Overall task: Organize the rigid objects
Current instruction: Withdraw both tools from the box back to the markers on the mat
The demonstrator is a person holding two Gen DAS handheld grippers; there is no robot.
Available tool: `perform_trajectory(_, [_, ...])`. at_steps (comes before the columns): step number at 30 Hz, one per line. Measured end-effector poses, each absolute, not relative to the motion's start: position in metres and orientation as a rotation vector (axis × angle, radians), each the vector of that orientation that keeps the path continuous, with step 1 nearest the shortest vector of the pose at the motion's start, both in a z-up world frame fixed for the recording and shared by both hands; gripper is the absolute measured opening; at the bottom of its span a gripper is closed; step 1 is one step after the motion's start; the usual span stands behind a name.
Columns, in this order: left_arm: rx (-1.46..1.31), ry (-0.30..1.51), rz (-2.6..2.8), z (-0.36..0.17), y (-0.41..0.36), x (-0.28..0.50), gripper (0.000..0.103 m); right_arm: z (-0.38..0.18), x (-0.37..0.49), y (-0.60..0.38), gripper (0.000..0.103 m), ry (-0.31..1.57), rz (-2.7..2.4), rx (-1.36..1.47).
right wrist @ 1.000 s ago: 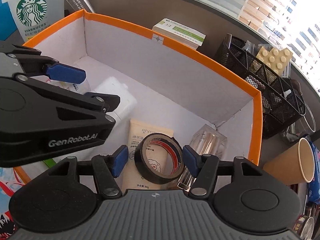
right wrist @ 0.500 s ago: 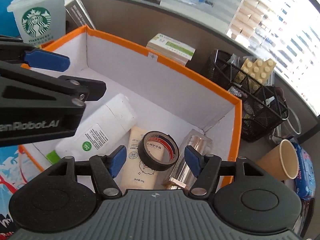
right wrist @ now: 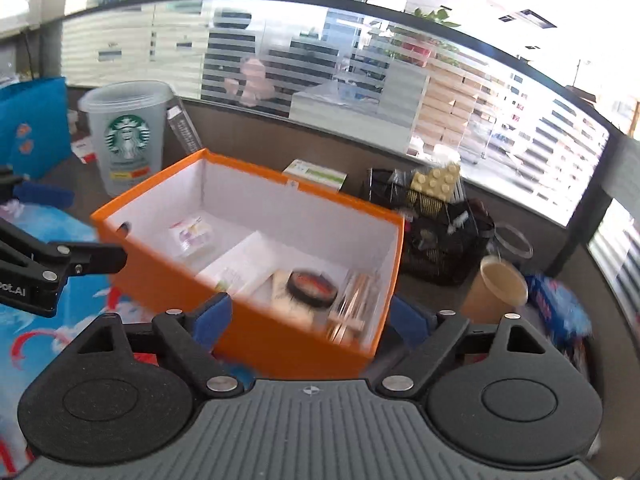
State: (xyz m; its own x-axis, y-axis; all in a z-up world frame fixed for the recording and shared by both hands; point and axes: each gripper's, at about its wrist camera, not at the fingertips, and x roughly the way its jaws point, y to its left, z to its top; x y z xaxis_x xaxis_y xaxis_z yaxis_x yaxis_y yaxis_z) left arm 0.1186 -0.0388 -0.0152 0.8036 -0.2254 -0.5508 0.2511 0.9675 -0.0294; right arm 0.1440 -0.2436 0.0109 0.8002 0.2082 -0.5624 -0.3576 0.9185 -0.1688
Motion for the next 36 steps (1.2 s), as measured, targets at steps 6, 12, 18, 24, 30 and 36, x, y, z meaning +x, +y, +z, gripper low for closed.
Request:
perform_trajectory(6, [0.085, 0.694, -0.254, -0.062, -0.048, 0.105, 0.100, -0.043, 0.116, -0.243, 0.066, 0.638, 0.273, -0.269])
perform_trajectory(12, [0.089, 0.712, -0.239, -0.078, -0.062, 0.100, 0.100, -0.071, 0.118, -0.250, 0.064, 0.684, 0.275, -0.172])
perform_trajectory(18, [0.106, 0.716, -0.247, -0.089, -0.079, 0.100, 0.100, -0.077, 0.117, -0.258, 0.064, 0.672, 0.273, -0.117])
perform_trajectory(24, [0.136, 0.737, -0.237, -0.102, -0.089, 0.105, 0.100, -0.080, 0.119, -0.260, 0.065, 0.665, 0.268, -0.129])
perform_trajectory(30, [0.178, 0.737, -0.209, -0.112, -0.090, 0.109, 0.101, -0.084, 0.122, -0.263, 0.065, 0.665, 0.258, -0.130])
perform_trajectory(36, [0.131, 0.757, -0.184, -0.112, -0.069, 0.114, 0.103, -0.089, 0.124, -0.260, 0.065, 0.667, 0.288, -0.152])
